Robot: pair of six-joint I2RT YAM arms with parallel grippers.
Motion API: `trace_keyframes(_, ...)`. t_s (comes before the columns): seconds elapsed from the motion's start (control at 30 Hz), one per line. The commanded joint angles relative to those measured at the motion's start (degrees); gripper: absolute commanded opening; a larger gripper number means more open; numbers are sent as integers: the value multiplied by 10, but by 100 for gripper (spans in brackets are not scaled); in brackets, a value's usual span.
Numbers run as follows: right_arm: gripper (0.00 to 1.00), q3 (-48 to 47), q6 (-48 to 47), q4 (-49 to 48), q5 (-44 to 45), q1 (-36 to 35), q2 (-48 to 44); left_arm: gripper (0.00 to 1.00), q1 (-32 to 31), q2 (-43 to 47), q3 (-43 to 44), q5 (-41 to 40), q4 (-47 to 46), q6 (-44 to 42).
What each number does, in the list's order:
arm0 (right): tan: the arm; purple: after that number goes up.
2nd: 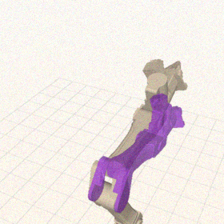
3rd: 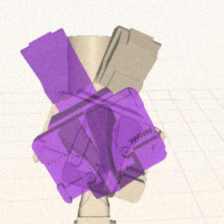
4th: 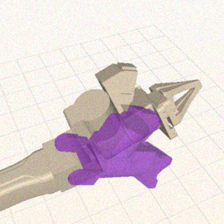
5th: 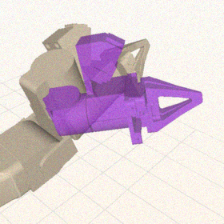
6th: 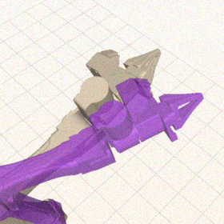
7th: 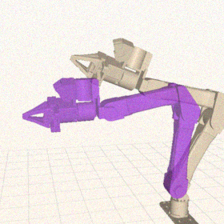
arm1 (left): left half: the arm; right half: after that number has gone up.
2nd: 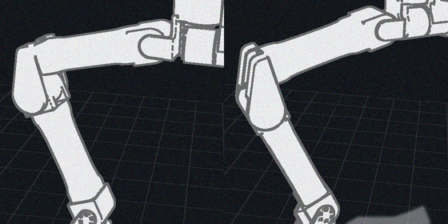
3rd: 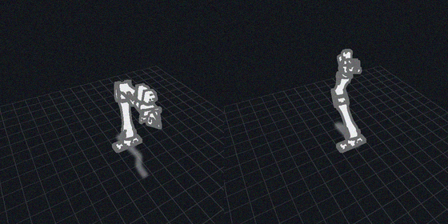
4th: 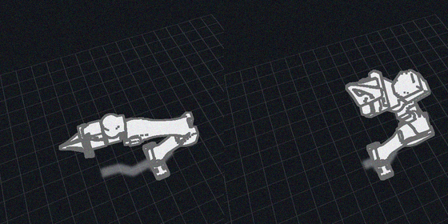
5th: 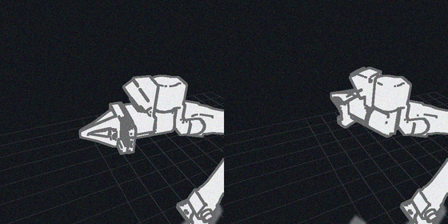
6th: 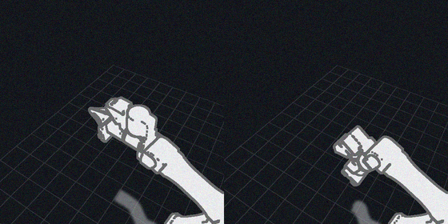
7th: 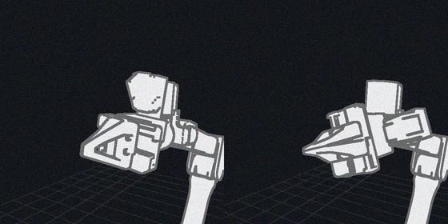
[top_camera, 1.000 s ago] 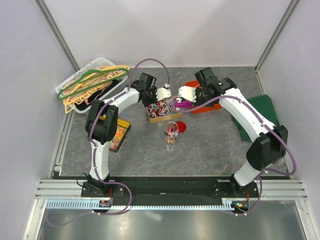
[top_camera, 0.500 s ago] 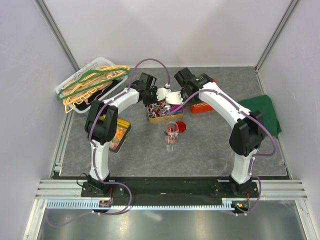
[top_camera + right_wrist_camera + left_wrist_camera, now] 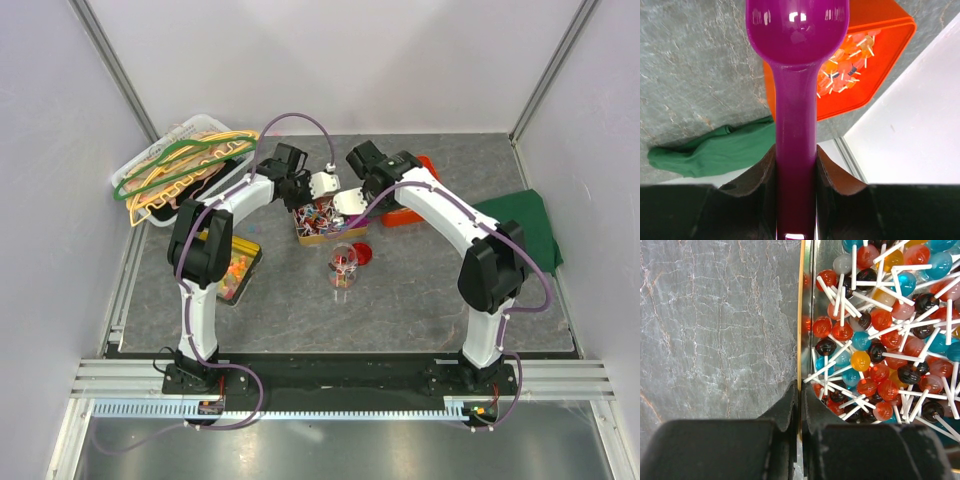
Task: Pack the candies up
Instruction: Scoop the fake candies from the storage box.
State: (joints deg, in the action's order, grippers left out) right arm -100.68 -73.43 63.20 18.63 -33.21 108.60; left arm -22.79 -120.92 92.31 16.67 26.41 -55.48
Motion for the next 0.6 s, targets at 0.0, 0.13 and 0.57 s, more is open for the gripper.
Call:
trace_keyframes(0.0,0,-8,-15,-1,40,-12,-17,2,6,21,23,30,-28,18)
trace_keyframes(0.13,0,-29,-15,-3,56,-24,5,2,6,24,24,39,-28,34)
trace_keyframes(0.57,0,-64,-14,-16,84,-74,57,2,2,0,38,-16,-19,63)
